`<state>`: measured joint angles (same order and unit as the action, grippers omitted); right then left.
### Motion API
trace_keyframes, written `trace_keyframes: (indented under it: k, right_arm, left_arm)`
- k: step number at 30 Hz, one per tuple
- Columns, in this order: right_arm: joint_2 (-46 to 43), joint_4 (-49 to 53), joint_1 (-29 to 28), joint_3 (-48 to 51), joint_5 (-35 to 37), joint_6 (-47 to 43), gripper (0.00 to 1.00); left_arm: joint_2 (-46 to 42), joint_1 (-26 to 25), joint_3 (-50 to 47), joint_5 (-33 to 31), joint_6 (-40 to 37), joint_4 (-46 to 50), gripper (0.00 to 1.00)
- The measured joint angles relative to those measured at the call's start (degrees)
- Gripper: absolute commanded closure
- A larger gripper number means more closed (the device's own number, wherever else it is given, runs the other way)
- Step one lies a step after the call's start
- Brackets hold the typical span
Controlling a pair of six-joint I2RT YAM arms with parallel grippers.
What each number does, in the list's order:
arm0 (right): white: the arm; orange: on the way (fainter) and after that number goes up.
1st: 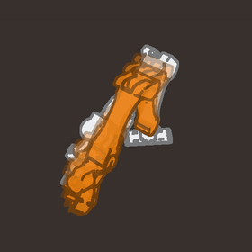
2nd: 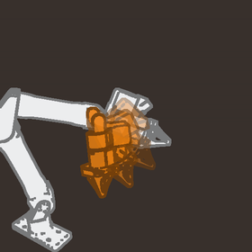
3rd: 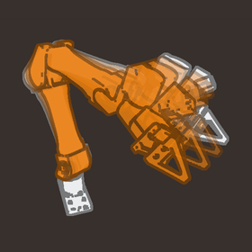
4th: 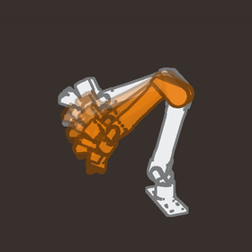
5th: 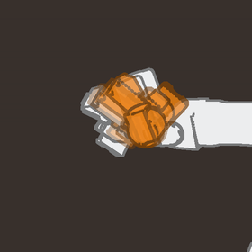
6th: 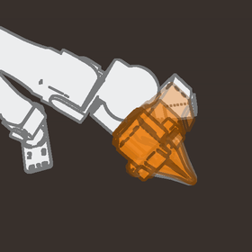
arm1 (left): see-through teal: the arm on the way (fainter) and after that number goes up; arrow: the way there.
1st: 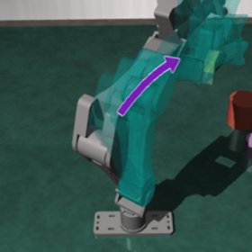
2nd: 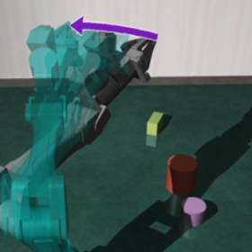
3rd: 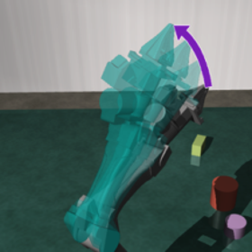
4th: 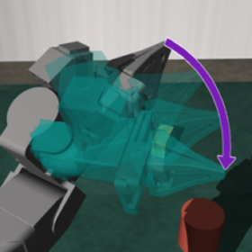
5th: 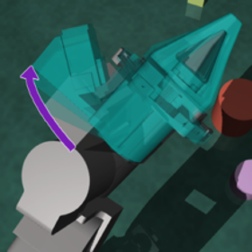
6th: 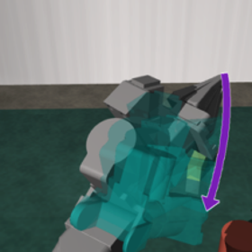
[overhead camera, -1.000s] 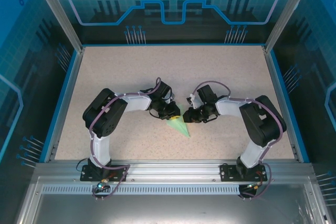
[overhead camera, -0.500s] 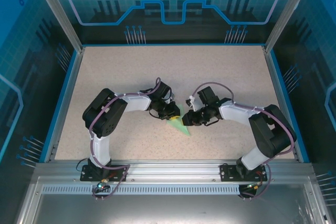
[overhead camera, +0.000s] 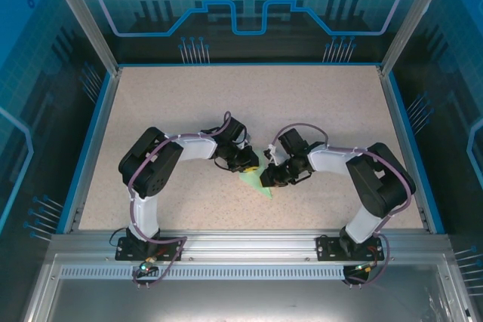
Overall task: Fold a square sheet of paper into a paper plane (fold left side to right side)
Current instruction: Fourth fold the wing at the center of the table.
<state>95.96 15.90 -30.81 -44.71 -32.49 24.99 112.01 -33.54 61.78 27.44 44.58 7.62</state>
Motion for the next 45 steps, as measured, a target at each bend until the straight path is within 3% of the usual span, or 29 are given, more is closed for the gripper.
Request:
trace_keyframes:
  k: [26,35,40,45]
  right_arm:
    - [1.07,7.21,-2.91,-2.62,7.28,-3.26,0.84]
    - [-7.15,13.49,-3.06,-1.7,9.38,-2.99,0.88]
    - [-8.92,13.14,-3.1,-3.41,7.89,-2.54,0.88]
    - [-4.68,10.14,-3.63,-3.8,5.33,-1.33,0.88]
  left_arm:
    - [0.0,0.0,-0.02,-0.02,-0.13,0.0,0.84]
    - [0.0,-0.02,-0.02,-0.02,-0.13,0.0,0.84]
    - [0.0,0.0,-0.02,0.0,-0.15,0.0,0.84]
    - [0.0,-0.02,-0.02,-0.02,-0.13,0.0,0.84]
